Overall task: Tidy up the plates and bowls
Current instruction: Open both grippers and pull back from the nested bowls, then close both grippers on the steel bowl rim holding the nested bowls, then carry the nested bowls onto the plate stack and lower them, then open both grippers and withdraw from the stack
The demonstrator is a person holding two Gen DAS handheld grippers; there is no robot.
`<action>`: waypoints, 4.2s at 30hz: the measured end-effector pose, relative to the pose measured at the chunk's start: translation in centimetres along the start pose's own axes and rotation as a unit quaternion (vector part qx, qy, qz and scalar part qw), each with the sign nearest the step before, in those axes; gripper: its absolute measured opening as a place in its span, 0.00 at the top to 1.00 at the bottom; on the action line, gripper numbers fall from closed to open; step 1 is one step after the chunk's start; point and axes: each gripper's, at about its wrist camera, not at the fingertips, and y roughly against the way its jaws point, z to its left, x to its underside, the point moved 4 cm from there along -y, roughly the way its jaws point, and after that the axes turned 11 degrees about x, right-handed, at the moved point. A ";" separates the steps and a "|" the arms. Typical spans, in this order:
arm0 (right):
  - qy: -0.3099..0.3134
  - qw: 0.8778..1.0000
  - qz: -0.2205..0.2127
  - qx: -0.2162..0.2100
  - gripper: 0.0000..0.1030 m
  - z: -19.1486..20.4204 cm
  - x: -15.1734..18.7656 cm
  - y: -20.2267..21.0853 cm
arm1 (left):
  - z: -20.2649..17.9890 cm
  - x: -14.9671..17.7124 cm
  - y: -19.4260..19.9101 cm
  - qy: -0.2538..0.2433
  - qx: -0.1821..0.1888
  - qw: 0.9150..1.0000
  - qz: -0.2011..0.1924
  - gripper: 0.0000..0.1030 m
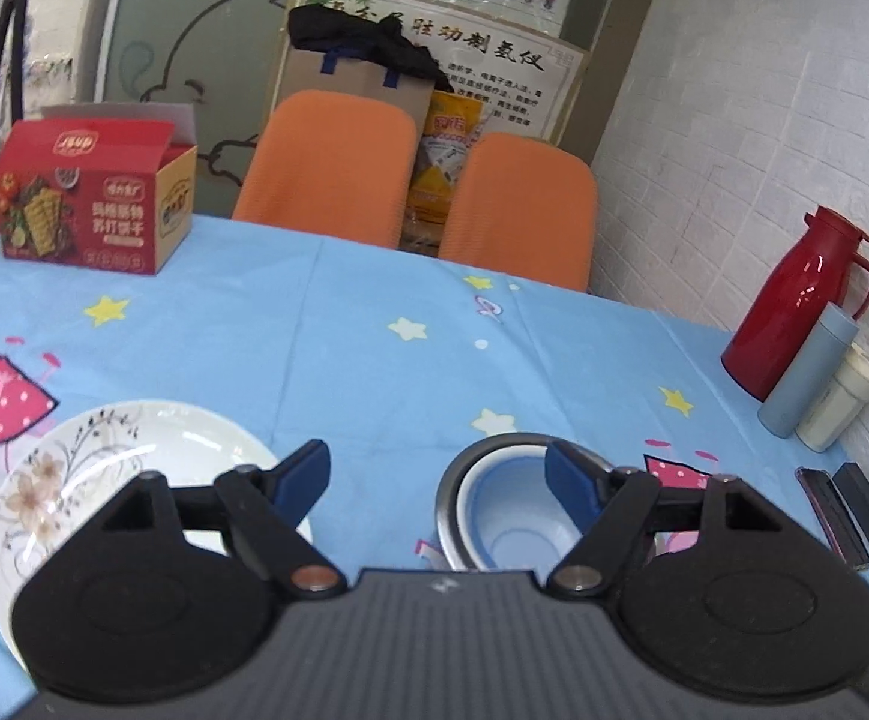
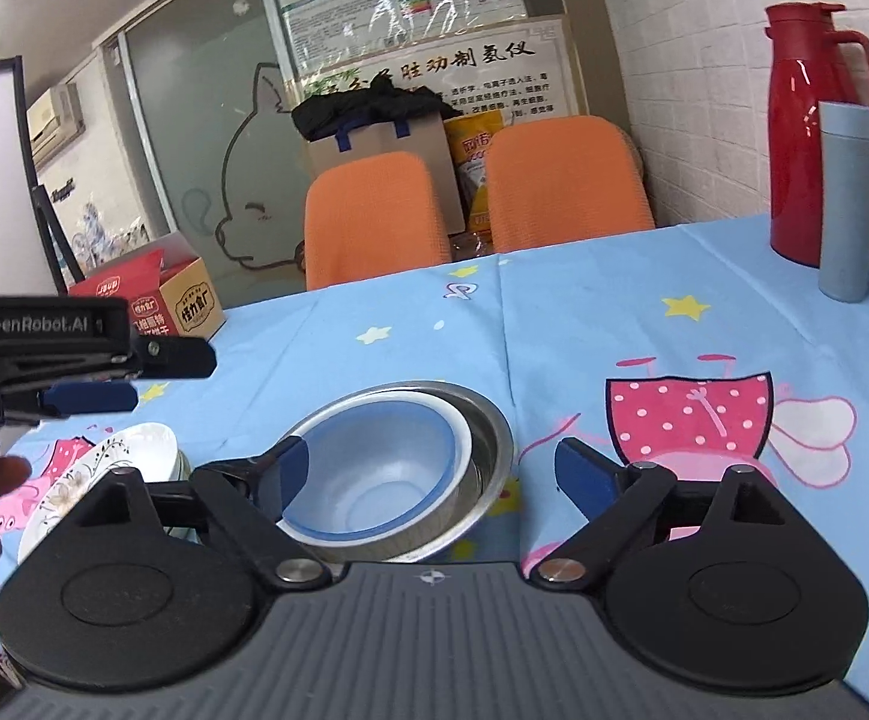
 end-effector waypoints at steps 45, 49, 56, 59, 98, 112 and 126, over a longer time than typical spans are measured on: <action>0.062 0.995 0.063 0.034 0.00 2.8 1.7 -9.2 | -0.4 2.6 -11.6 -0.095 -0.049 0.988 0.113 0.09; 0.055 0.996 0.061 0.033 0.00 2.5 1.7 -9.0 | -0.7 2.7 -11.6 -0.100 -0.031 0.988 0.110 0.10; 0.055 0.996 0.060 0.030 0.00 2.6 1.9 -8.6 | -0.4 2.8 -10.8 -0.113 -0.005 0.988 0.101 0.12; 0.057 0.996 0.060 0.031 0.00 2.7 1.9 -8.7 | -0.5 2.8 -10.8 -0.116 0.000 0.988 0.101 0.15; 0.161 0.981 0.015 -0.107 0.00 19.4 0.8 -4.0 | 10.4 -1.7 2.7 -0.031 -0.111 0.993 0.030 0.56; 0.182 0.972 0.071 -0.128 0.00 22.6 4.5 -5.2 | 15.0 1.2 3.1 0.003 -0.133 0.990 0.055 0.56; 0.111 0.988 -0.035 -0.102 0.00 18.6 0.4 -2.0 | 13.0 -3.3 6.9 -0.019 -0.121 0.991 -0.059 0.30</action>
